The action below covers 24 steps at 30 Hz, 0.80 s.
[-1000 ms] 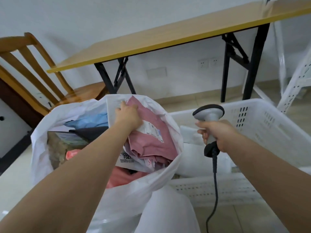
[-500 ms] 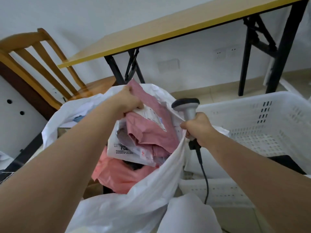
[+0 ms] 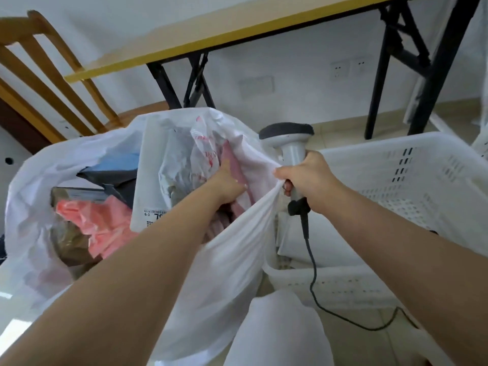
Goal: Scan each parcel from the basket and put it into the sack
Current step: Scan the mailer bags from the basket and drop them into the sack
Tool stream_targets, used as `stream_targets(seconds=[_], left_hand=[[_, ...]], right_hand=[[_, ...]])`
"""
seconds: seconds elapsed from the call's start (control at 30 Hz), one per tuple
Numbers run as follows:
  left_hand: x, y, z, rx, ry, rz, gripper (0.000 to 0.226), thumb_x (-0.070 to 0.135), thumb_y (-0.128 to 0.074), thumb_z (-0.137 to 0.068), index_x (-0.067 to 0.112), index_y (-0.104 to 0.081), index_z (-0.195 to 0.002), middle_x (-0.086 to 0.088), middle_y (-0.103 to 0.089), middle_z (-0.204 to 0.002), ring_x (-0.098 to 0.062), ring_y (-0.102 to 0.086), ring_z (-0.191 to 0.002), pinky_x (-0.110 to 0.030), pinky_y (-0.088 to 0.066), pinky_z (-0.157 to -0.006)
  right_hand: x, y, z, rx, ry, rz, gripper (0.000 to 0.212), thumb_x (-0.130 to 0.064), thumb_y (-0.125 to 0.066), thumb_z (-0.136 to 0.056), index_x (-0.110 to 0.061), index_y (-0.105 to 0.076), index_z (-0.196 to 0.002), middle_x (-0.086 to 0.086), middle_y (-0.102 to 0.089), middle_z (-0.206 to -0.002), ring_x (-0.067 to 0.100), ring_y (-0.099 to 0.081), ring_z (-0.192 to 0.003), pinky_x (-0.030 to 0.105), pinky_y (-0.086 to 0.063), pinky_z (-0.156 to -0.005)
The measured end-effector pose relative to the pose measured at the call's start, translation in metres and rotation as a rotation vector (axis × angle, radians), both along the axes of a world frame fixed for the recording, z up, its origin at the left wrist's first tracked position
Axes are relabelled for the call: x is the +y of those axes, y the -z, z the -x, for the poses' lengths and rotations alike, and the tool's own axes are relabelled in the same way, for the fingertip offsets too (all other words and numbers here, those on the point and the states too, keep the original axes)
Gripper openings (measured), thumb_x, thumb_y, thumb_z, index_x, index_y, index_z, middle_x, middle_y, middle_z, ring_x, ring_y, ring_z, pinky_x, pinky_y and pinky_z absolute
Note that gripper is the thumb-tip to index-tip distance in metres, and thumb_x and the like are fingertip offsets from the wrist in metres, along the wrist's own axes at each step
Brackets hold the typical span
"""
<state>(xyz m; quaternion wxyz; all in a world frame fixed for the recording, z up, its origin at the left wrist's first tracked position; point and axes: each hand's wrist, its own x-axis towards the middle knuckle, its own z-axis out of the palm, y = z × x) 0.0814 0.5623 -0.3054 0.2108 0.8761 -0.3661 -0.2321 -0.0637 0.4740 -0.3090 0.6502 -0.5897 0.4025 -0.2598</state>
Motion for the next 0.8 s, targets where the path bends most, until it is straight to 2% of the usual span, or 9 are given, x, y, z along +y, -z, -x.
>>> stream_targets(seconds=[0.03, 0.1, 0.17, 0.23, 0.33, 0.47, 0.6, 0.73, 0.8], left_hand=[[-0.006, -0.002, 0.003, 0.004, 0.025, 0.003, 0.089, 0.013, -0.057, -0.095, 0.019, 0.006, -0.157, -0.012, -0.028, -0.157, -0.031, -0.038, -0.138, -0.034, -0.032, -0.112], [-0.018, -0.002, 0.008, 0.015, 0.001, -0.007, 0.071, 0.016, -0.057, -0.095, 0.021, -0.020, -0.155, -0.013, -0.045, -0.145, -0.035, -0.051, -0.125, -0.042, -0.045, -0.104], [-0.023, -0.003, 0.012, 0.044, -0.083, 0.032, 0.043, 0.015, -0.056, -0.094, 0.012, -0.046, -0.136, -0.017, -0.057, -0.125, -0.036, -0.062, -0.105, -0.045, -0.059, -0.080], [-0.031, -0.010, 0.017, -0.016, -0.146, 0.147, 0.029, 0.015, -0.055, -0.094, 0.007, -0.055, -0.122, -0.017, -0.061, -0.117, -0.033, -0.063, -0.100, -0.044, -0.059, -0.080], [-0.053, -0.026, 0.030, -0.111, -0.190, 0.415, 0.039, 0.017, -0.055, -0.094, 0.012, -0.050, -0.133, -0.005, -0.058, -0.116, -0.025, -0.058, -0.111, -0.043, -0.050, -0.098], [-0.103, -0.032, 0.077, -0.111, -0.043, 0.552, 0.036, 0.017, -0.057, -0.093, 0.013, -0.052, -0.129, -0.007, -0.059, -0.115, -0.025, -0.059, -0.108, -0.037, -0.048, -0.096], [-0.155, 0.007, 0.126, -0.032, 0.138, 0.428, 0.040, 0.019, -0.057, -0.094, 0.010, -0.048, -0.132, -0.009, -0.058, -0.117, -0.028, -0.057, -0.109, -0.033, -0.048, -0.091], [-0.180, 0.094, 0.129, 0.105, 0.072, 0.168, 0.050, 0.021, -0.060, -0.094, 0.009, -0.042, -0.139, -0.014, -0.049, -0.136, -0.030, -0.053, -0.120, -0.030, -0.044, -0.092], [-0.185, 0.142, 0.118, 0.173, 0.018, 0.064, 0.054, 0.022, -0.063, -0.093, 0.007, -0.040, -0.140, -0.017, -0.048, -0.138, -0.034, -0.053, -0.122, -0.035, -0.046, -0.100]], right_hand=[[-0.003, 0.003, 0.004, -0.010, -0.004, -0.026, 0.022, -0.006, -0.075, -0.081, -0.003, -0.056, -0.092, 0.008, -0.051, -0.062, 0.016, -0.048, -0.045, 0.025, -0.044, -0.046], [-0.010, 0.007, 0.013, -0.035, 0.007, -0.059, 0.025, -0.013, -0.079, -0.080, -0.004, -0.058, -0.088, 0.008, -0.056, -0.064, 0.015, -0.047, -0.046, 0.025, -0.044, -0.046], [-0.019, 0.011, 0.027, -0.048, 0.039, -0.079, 0.025, -0.017, -0.080, -0.081, -0.004, -0.059, -0.089, 0.009, -0.065, -0.074, 0.014, -0.049, -0.049, 0.027, -0.046, -0.049], [-0.028, 0.015, 0.044, -0.065, 0.074, -0.114, 0.025, -0.018, -0.078, -0.082, -0.004, -0.059, -0.093, 0.010, -0.068, -0.080, 0.014, -0.049, -0.051, 0.028, -0.048, -0.051], [-0.045, 0.024, 0.070, -0.088, 0.128, -0.174, 0.028, -0.016, -0.076, -0.084, -0.001, -0.058, -0.099, 0.009, -0.065, -0.076, 0.013, -0.049, -0.049, 0.027, -0.047, -0.050], [-0.075, 0.042, 0.104, -0.094, 0.229, -0.253, 0.021, -0.014, -0.074, -0.086, -0.001, -0.058, -0.092, 0.009, -0.061, -0.072, 0.012, -0.047, -0.048, 0.026, -0.046, -0.050], [-0.102, 0.071, 0.131, -0.072, 0.305, -0.327, 0.022, -0.014, -0.075, -0.085, 0.000, -0.059, -0.093, 0.010, -0.059, -0.068, 0.012, -0.044, -0.044, 0.022, -0.043, -0.044], [-0.128, 0.113, 0.141, 0.016, 0.314, -0.414, 0.020, -0.014, -0.072, -0.088, 0.000, -0.058, -0.088, 0.010, -0.055, -0.066, 0.015, -0.041, -0.047, 0.018, -0.038, -0.039], [-0.145, 0.137, 0.140, 0.063, 0.306, -0.481, 0.019, -0.015, -0.069, -0.090, -0.003, -0.055, -0.084, 0.010, -0.053, -0.067, 0.015, -0.036, -0.050, 0.015, -0.035, -0.037]])
